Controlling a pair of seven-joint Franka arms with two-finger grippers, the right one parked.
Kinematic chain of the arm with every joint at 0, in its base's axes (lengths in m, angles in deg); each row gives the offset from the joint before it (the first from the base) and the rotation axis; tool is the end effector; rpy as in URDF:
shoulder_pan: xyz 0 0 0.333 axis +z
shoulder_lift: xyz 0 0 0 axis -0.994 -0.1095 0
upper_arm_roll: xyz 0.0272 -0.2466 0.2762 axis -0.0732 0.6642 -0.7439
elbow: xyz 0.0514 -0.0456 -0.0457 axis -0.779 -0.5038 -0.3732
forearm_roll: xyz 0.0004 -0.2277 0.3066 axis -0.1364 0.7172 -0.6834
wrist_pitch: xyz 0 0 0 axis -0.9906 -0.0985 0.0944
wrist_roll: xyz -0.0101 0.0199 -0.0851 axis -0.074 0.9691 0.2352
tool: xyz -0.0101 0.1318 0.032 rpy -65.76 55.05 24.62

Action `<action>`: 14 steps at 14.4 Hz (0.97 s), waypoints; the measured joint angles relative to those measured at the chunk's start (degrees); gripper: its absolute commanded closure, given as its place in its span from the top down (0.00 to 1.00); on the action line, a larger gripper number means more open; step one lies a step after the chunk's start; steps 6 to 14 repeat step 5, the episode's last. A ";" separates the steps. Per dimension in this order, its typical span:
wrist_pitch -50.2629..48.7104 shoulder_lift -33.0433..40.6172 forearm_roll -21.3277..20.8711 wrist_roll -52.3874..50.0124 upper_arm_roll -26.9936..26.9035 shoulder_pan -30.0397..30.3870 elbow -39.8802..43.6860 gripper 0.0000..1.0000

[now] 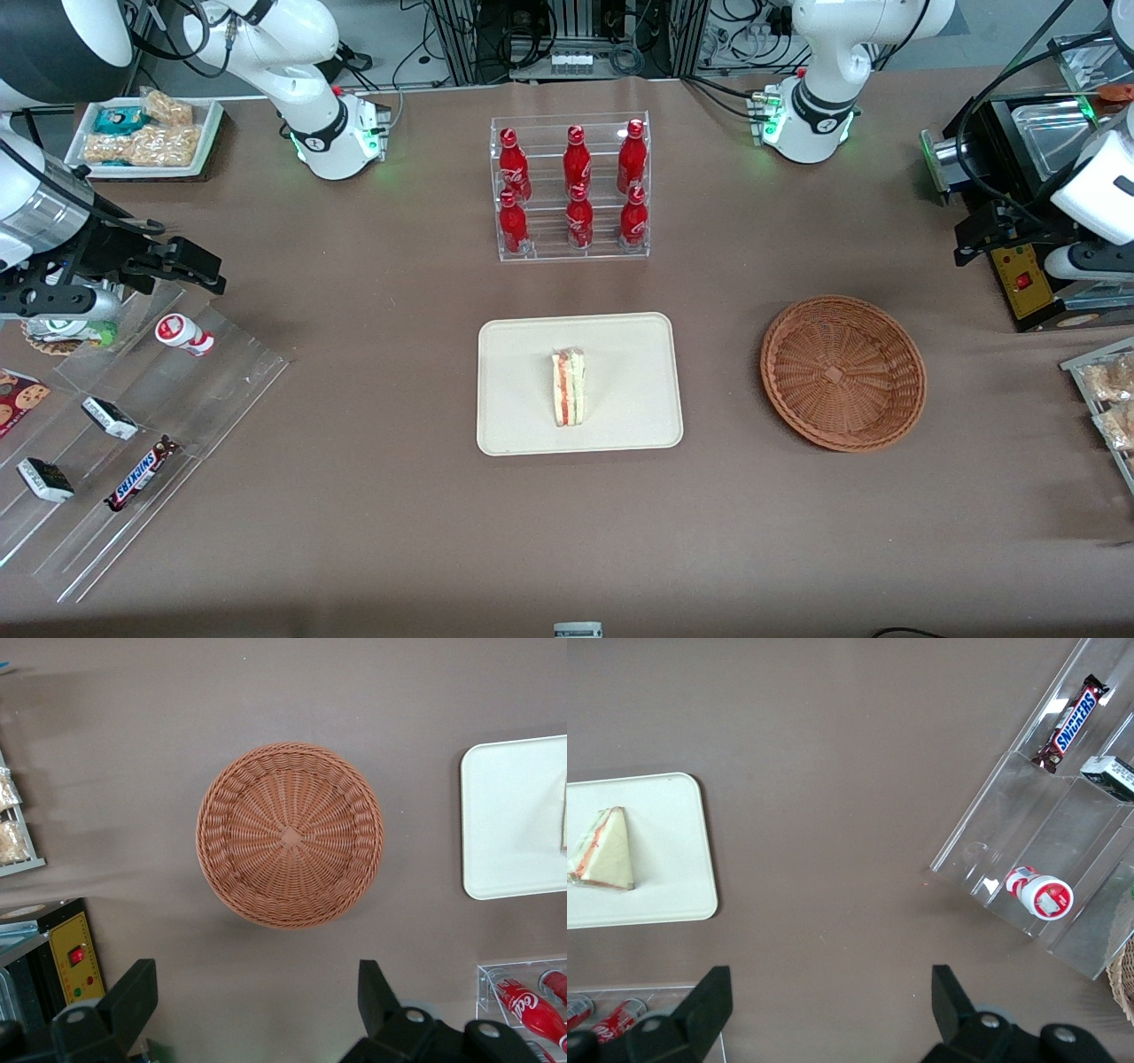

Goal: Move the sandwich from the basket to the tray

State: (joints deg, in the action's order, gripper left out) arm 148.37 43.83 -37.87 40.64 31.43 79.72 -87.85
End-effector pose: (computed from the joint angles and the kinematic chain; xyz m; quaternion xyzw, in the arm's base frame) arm 0.5322 -0.0139 0.6407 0.9994 -0.0351 -0.0040 0.0034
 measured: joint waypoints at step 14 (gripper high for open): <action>0.00 -0.47 0.90 0.00 0.48 -0.14 -0.12 1.00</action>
